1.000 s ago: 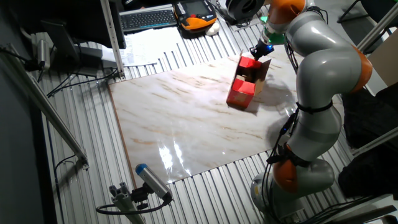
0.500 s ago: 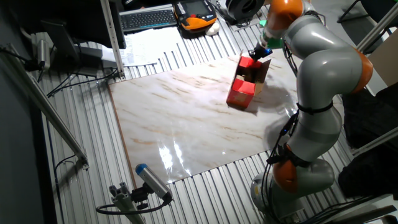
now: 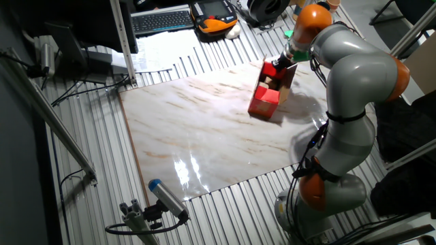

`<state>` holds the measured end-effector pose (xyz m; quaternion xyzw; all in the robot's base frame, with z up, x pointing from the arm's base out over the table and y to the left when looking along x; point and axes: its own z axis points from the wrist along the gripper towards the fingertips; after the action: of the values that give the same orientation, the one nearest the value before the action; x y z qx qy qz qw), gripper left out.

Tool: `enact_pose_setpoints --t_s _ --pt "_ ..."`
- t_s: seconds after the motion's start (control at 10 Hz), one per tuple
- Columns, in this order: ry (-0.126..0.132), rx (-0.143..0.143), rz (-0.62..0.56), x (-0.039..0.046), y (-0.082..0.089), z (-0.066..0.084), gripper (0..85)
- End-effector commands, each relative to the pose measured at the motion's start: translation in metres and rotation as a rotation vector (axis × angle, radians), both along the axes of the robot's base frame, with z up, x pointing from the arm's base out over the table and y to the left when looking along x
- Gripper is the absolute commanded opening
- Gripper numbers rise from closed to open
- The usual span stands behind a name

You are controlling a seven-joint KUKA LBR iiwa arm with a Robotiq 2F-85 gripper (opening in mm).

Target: Cover the box

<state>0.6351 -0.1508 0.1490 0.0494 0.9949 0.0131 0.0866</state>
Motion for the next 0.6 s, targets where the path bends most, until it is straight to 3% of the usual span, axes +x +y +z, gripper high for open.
enact_pose_setpoints --t_s 0.0,0.3,0.5 --pt "0.0 -0.007 -0.006 0.001 0.001 -0.0004 0.0" --pt "-0.016 -0.02 -0.023 0.0048 0.0048 -0.0062 0.0" --pt "-0.011 -0.018 -0.026 0.0049 0.0057 -0.0031 0.0"
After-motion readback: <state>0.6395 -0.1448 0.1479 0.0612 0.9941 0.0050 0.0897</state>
